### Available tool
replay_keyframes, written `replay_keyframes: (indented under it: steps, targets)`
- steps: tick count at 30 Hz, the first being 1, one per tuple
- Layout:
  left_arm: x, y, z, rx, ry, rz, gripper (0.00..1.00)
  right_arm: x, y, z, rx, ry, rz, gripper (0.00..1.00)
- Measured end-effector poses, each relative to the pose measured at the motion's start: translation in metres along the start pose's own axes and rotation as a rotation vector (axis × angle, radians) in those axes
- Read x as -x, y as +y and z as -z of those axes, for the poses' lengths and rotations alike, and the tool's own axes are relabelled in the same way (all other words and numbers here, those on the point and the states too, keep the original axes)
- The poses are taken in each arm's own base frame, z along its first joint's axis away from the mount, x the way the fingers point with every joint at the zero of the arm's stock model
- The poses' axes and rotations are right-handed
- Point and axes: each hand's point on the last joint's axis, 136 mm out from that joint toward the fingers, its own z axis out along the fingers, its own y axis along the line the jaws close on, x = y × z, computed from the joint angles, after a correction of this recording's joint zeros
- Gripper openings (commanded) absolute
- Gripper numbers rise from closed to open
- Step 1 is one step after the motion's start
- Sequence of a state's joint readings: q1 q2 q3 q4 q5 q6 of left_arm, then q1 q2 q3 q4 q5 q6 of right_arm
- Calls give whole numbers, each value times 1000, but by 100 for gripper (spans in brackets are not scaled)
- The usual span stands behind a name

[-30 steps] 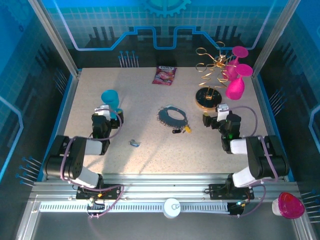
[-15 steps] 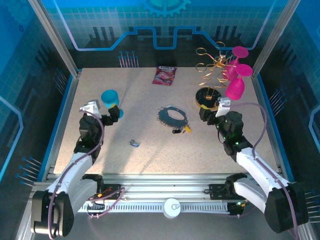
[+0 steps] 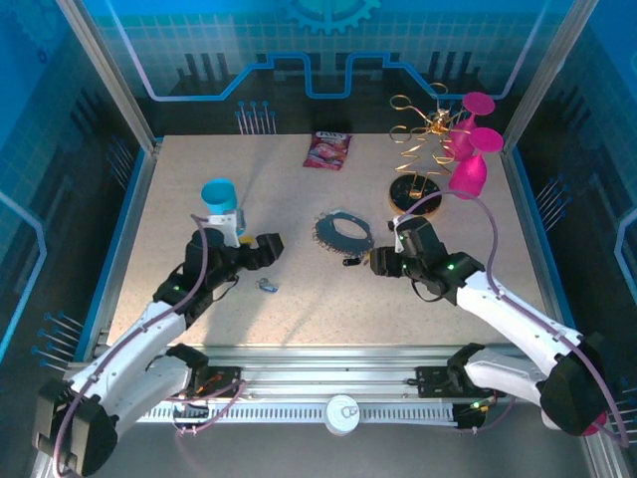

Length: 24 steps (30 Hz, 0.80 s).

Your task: Put the keys on the keyring

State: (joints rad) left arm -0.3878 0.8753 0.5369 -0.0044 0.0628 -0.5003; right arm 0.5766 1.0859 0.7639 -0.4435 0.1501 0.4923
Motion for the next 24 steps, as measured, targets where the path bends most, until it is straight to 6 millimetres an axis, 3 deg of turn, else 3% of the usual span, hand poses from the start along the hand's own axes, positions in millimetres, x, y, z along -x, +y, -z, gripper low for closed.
replay_keyframes:
  steps: [3, 9, 12, 18, 24]
  targets:
    - [-14, -9, -10, 9, 74, -19, 93, -7, 3, 0, -11, 39, -7, 55]
    - [-30, -5, -36, 80, 201, -58, 90, -9, 3, -1, -25, 53, -47, 54]
    - [-28, -4, -54, 111, 246, -84, 87, -7, 4, 0, -20, 43, -56, 54]
    - [-13, -13, -101, 133, 306, -149, 69, -1, 3, 4, -16, 0, -40, 51]
    - [-10, -10, -149, 168, 361, -178, 57, 14, 0, 5, -23, -70, -6, 50]
